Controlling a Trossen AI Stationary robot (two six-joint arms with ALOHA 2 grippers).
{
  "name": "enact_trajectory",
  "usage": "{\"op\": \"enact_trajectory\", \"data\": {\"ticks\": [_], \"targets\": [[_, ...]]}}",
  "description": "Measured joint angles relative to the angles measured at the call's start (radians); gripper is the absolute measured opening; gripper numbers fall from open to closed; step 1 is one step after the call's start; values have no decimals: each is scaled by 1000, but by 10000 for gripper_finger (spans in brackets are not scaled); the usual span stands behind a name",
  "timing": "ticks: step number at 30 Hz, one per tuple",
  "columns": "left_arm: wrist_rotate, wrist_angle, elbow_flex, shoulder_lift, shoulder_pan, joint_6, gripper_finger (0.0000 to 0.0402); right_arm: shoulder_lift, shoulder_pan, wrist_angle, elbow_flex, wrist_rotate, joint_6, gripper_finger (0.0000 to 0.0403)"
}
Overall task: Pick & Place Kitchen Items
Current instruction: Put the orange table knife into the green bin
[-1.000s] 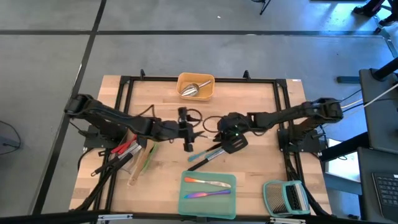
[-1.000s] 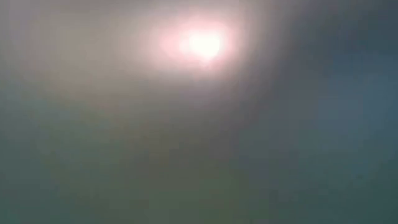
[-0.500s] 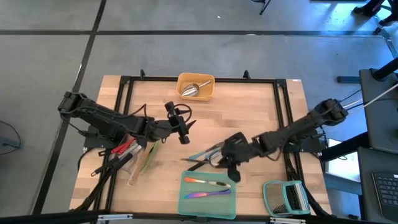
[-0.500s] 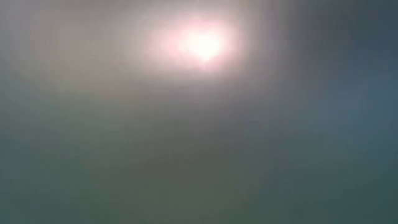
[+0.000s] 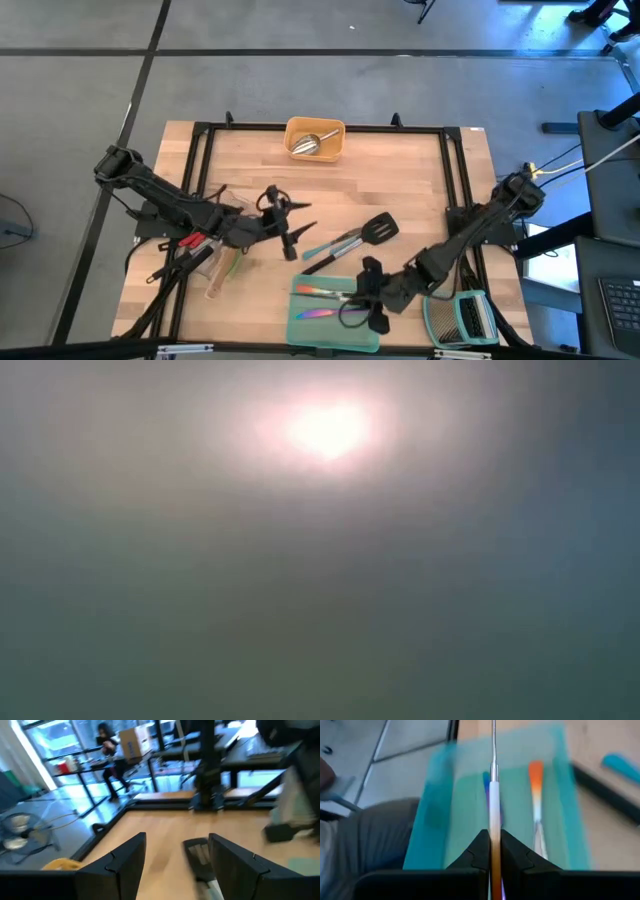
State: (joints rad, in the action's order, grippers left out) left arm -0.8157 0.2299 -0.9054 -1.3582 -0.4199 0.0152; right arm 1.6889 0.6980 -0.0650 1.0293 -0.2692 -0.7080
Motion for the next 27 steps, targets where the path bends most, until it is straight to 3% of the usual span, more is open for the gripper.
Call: {"op": "enact_trajectory", "data": {"ticks": [12, 27], "targets": [[3, 55, -1, -4, -161, -116, 210, 202, 30, -49, 142, 7, -55, 19], [-17, 118, -1, -49, -286, -184, 210, 208, 51, -354, 188, -104, -283, 19]]}}
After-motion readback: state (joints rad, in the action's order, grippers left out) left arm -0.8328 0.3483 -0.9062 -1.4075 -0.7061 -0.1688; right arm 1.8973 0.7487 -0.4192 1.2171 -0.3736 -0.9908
